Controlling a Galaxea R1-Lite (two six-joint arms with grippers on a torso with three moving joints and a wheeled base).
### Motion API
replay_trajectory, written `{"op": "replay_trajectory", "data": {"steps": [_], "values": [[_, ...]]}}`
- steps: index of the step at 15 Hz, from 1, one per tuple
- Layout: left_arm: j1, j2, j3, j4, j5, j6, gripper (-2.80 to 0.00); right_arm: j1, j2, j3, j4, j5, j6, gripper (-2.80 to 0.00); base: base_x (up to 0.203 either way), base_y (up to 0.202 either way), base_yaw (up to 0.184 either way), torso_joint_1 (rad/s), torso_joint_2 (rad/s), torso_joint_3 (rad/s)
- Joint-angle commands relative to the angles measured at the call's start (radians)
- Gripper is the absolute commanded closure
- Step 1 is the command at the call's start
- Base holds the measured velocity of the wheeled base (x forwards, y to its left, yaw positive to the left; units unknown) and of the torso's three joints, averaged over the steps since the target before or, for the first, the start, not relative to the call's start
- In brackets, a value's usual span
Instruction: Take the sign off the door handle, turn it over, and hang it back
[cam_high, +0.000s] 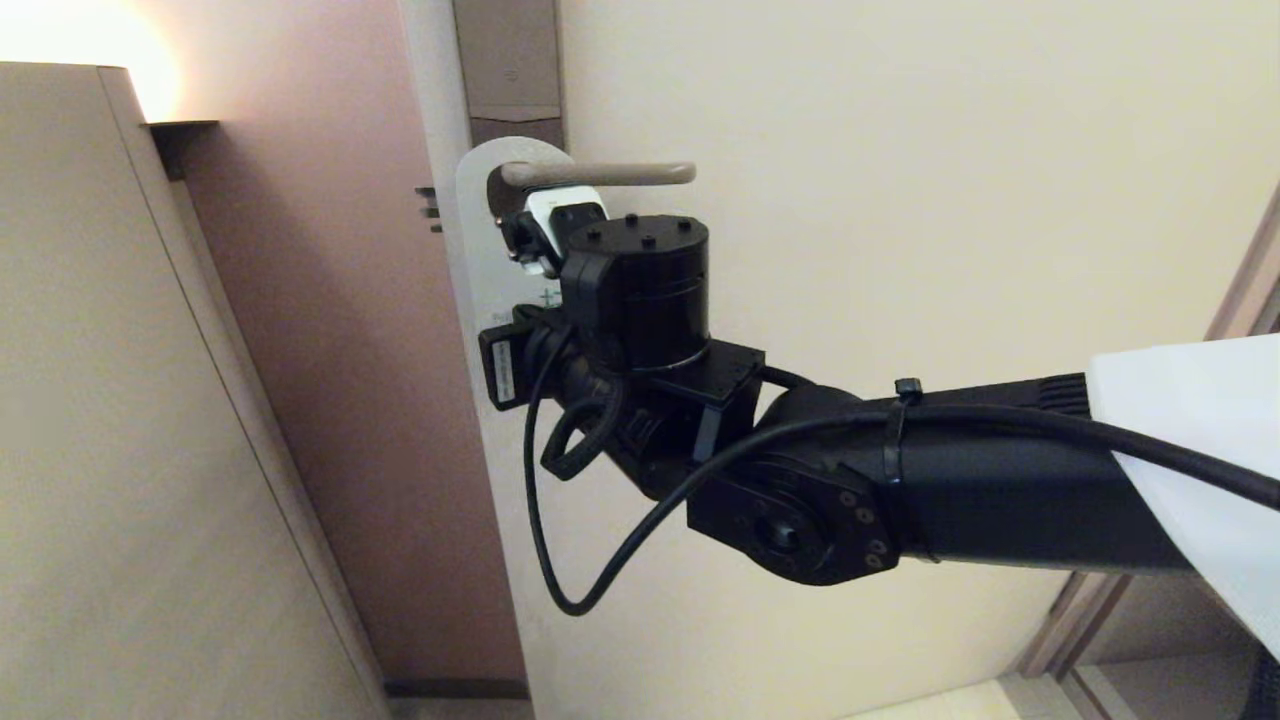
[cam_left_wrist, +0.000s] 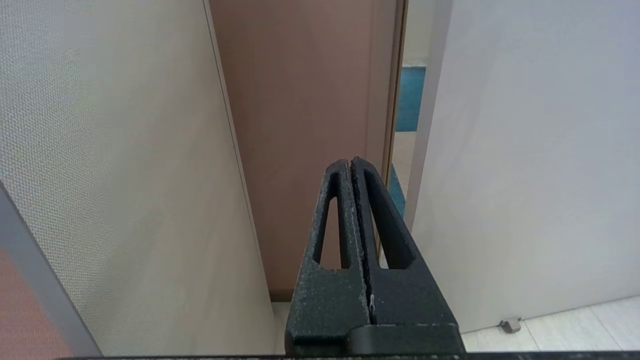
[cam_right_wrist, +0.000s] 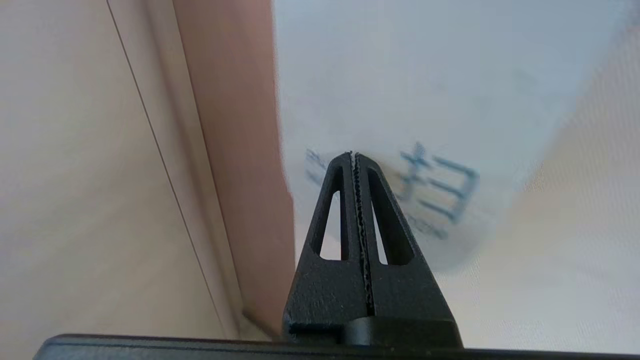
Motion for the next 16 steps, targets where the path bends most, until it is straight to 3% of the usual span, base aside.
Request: {"op": "replay_trajectory", "data": {"steps": [1,9,12,16], "values": [[0.0,0.0,0.0,0.0,0.0,-0.001,0.0,0.0,-0.061,0.053,-0.003,-0.002,-0.001,0.0,0.0,0.0,0.0,0.0,0.0,0.0],[0.0,0.0,0.0,0.0,0.0,0.0,0.0,-0.04,-0.258,0.343,0.028,-0.064,-0.003,0.0,0.0,0.0,0.0,0.0,0.0,0.0],[0.0,0.0,0.0,0.0,0.0,0.0,0.0,-0.13,-0.377,0.518,0.088,-0.117,0.002,0.0,0.0,0.0,0.0,0.0,0.0,0.0],[0.0,0.0,0.0,0.0,0.0,0.0,0.0,-0.376,-0.534,0.708,0.097,-0.14,-0.014,0.0,0.0,0.0,0.0,0.0,0.0,0.0]]}}
